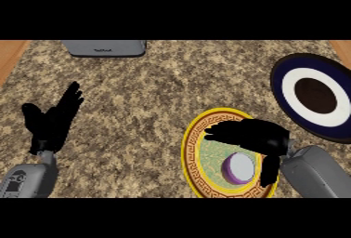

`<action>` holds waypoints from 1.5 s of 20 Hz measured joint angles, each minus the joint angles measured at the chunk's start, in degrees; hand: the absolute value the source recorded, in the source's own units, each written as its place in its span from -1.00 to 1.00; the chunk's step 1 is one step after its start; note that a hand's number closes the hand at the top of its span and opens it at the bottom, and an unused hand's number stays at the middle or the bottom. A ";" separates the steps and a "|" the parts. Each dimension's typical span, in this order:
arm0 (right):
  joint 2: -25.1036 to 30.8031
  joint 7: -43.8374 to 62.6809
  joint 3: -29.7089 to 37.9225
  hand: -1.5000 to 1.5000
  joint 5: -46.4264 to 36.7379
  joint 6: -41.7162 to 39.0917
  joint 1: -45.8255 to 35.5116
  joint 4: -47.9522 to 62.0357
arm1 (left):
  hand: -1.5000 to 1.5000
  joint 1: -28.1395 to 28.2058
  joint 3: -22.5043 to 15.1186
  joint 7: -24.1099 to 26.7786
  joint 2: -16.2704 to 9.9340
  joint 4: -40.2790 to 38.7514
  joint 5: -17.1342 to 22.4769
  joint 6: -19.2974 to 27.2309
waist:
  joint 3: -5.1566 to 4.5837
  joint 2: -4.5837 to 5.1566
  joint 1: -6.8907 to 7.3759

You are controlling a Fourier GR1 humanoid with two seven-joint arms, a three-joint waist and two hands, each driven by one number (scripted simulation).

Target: Pick the can from the plate and place it in the plate

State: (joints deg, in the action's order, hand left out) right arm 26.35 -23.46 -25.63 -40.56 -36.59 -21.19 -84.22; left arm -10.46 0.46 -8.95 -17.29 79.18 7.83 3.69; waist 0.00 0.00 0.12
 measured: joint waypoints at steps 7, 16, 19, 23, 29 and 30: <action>-2.70 -1.89 -1.90 1.00 -6.98 1.18 0.90 1.65 | 0.00 -0.31 0.40 0.86 2.17 -1.34 -2.11 -0.13 | 0.00 0.00 -0.04; -2.88 -6.50 -4.67 1.00 -9.73 3.43 0.64 2.17 | 0.00 0.42 0.78 -0.13 3.02 0.70 -3.47 -0.37 | -0.19 -0.23 0.04; -3.75 -6.01 -4.38 1.00 -9.84 3.61 2.00 0.83 | 0.00 1.27 1.48 -0.54 2.45 1.79 -3.23 -1.52 | -0.22 -0.30 0.03; -4.81 -2.68 0.49 1.00 -5.73 2.37 5.56 -1.71 | 0.00 0.51 1.89 -1.21 2.78 1.62 -3.54 -1.06 | -0.09 -0.23 -0.44; -5.46 5.83 13.50 1.00 2.68 0.20 10.63 -11.42 | 0.00 1.96 2.80 -0.59 2.54 1.50 -3.21 -1.31 | -0.08 -0.41 -1.67; -5.72 6.98 15.20 1.00 3.26 1.03 11.54 -13.63 | 0.00 2.17 2.91 -0.43 2.53 1.61 -3.08 -1.45 | -0.07 -0.45 -1.77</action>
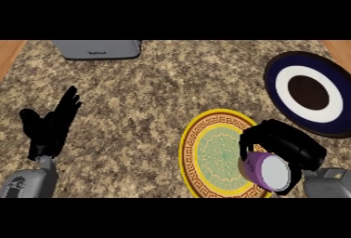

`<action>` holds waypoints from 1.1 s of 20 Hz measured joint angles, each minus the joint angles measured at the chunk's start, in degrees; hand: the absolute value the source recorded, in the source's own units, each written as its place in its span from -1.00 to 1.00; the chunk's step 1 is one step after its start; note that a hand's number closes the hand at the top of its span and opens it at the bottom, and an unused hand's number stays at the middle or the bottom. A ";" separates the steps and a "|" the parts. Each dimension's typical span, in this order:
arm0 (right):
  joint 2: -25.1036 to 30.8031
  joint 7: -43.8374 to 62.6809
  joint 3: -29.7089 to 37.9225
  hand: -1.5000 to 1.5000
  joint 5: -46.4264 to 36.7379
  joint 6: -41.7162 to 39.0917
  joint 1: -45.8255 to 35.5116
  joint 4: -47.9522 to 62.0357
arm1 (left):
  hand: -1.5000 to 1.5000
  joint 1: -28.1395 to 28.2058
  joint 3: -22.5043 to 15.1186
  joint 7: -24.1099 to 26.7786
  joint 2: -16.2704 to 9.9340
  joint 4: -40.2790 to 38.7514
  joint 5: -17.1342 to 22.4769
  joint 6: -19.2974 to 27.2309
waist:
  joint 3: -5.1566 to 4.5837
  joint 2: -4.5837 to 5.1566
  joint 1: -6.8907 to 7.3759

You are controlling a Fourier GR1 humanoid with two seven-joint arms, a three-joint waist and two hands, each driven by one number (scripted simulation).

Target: Pick the can from the plate and place it in the plate

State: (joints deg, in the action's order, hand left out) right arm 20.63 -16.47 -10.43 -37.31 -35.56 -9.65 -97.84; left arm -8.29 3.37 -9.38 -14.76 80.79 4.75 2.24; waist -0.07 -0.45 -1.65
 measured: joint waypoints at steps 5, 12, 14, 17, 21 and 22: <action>-2.80 4.90 10.49 1.00 4.08 5.67 0.87 -8.63 | 0.00 0.37 -0.03 -0.47 0.06 0.61 -0.37 0.37 | 0.05 -0.10 -0.35; -4.21 13.54 25.43 1.00 8.72 12.05 -2.04 -14.73 | 0.00 -0.29 -0.34 -1.41 0.36 1.49 -0.62 0.37 | 0.04 0.14 0.49; -3.57 15.53 29.41 1.00 11.18 12.17 -3.54 -12.96 | 0.00 -0.72 -0.51 -1.28 0.64 1.09 -0.76 0.21 | 0.05 0.25 0.82; -2.00 17.93 33.81 1.00 14.00 12.04 -5.60 -9.58 | 0.00 0.11 -0.48 -0.81 0.68 1.43 -0.81 -0.44 | 0.04 0.34 1.30; 0.28 19.01 37.26 1.00 15.89 13.09 -9.81 -1.04 | 0.00 -1.49 -0.34 0.28 1.20 -0.76 -1.41 -0.58 | 0.06 0.49 1.66; 1.67 18.22 38.32 1.00 15.98 13.39 -11.11 2.35 | 0.00 -1.39 -0.71 0.21 1.61 -0.62 -1.82 -0.27 | 0.07 0.54 1.83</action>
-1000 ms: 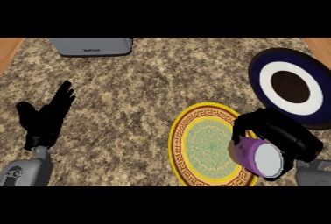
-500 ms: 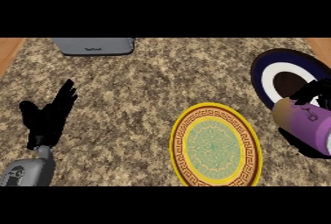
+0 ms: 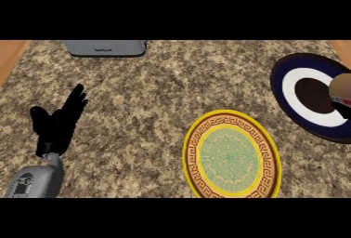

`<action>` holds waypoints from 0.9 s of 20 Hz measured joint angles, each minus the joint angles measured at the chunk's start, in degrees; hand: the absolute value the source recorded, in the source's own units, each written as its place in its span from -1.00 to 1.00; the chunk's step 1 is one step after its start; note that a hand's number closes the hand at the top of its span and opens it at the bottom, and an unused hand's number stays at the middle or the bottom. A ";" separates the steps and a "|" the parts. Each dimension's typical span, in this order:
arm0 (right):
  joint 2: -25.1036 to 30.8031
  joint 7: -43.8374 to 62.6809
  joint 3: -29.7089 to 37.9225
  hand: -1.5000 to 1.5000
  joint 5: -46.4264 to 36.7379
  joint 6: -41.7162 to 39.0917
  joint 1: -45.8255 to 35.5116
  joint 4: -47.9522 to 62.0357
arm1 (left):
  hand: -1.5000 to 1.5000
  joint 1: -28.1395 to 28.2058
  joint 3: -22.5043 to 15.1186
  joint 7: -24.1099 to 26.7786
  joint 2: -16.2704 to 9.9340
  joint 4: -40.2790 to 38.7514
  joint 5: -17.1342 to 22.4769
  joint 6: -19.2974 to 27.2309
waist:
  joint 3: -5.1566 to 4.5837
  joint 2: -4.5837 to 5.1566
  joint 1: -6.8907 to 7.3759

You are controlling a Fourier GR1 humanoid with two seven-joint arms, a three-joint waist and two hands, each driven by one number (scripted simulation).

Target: Pick the can from the plate and place it in the plate

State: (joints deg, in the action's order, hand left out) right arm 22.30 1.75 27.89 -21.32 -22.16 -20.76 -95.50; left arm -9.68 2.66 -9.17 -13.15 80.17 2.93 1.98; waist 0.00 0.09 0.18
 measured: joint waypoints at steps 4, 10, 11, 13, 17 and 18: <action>3.61 -6.91 1.79 1.00 -1.96 3.16 -2.06 13.07 | 0.00 -0.35 0.43 -0.10 -0.08 -0.12 0.14 -0.61 | 0.03 0.12 0.32; 9.00 -16.93 0.89 1.00 -6.67 8.58 -7.24 32.81 | 0.00 -1.12 0.70 0.75 0.25 -1.07 -0.21 -1.16 | 0.04 0.22 0.73; 10.03 -18.38 0.57 1.00 -7.60 9.11 -8.35 36.47 | 0.00 -1.00 0.55 0.73 0.41 -0.79 -0.24 -1.22 | 0.07 0.30 1.00; 11.95 -21.15 -1.12 1.00 -9.76 8.87 -9.17 41.43 | 0.00 -1.21 0.62 0.60 0.44 -0.84 -0.20 -1.37 | 0.08 0.39 1.18; 14.47 -25.01 -1.30 -1.00 -9.68 5.12 -11.19 52.60 | 0.00 -0.94 0.34 0.42 0.64 -0.73 -0.32 -1.67 | 0.11 0.53 1.51; 15.04 -26.35 -1.62 -1.00 -9.98 4.46 -11.95 55.33 | 0.00 -0.78 -0.10 0.48 1.06 -0.37 -0.71 -1.37 | 0.14 0.58 1.67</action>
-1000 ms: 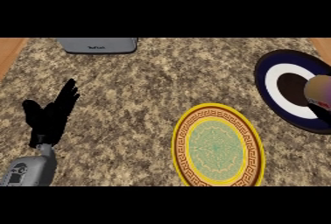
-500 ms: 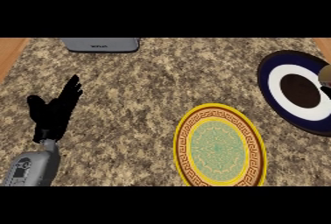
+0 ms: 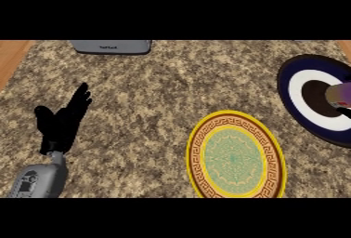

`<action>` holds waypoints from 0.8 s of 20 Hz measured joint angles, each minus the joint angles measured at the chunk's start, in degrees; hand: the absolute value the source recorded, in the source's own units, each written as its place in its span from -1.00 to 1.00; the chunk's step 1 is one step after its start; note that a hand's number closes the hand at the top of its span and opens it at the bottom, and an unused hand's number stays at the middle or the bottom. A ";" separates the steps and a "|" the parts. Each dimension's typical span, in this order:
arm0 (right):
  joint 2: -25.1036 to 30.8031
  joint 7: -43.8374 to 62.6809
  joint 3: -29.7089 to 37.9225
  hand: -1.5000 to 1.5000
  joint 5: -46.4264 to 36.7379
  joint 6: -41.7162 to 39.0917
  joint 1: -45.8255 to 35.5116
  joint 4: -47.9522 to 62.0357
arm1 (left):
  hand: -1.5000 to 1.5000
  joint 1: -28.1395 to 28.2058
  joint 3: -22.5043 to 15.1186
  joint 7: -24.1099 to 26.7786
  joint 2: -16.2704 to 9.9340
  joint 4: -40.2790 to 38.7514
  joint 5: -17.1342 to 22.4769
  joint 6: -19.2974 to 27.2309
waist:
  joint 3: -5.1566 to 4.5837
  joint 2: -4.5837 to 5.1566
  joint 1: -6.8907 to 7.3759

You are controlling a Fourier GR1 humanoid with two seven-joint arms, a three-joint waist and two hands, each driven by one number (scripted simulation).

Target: Pick the can from the plate and place it in the plate

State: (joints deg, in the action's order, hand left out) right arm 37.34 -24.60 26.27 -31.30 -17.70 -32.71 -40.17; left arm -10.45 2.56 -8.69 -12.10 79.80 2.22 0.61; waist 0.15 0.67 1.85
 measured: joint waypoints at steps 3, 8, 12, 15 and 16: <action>1.93 -5.23 -0.89 -1.00 -0.78 -1.71 -2.48 6.74 | 0.00 0.64 -0.53 -0.80 0.55 1.65 -0.40 0.48 | 0.02 -0.01 0.15; 3.44 -13.11 0.80 -1.00 0.86 -1.36 -6.17 12.44 | 0.00 -0.50 -0.02 -1.81 0.43 1.61 -0.43 0.58 | 0.01 -0.07 -0.20; 3.39 -17.74 4.55 -1.00 6.10 -4.43 -8.41 13.55 | 0.00 -0.82 0.67 -1.09 0.13 0.39 -0.36 0.37 | -0.01 -0.21 -0.72; 4.90 -16.50 7.21 -1.00 10.33 -8.00 -9.92 14.81 | 0.00 -0.12 1.13 -0.35 -0.11 -0.03 -0.10 -0.09 | -0.06 -0.37 -1.02; 5.09 -14.86 8.04 -1.00 11.73 -9.09 -10.68 15.32 | 0.00 -0.22 1.39 -0.30 -0.29 -0.35 0.02 -0.25 | -0.08 -0.44 -1.18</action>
State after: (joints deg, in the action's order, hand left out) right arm 42.43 -39.46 34.31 -19.58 -26.79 -43.39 -24.85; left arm -10.67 3.94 -8.99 -12.39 79.45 2.24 0.36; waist 0.07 0.23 0.67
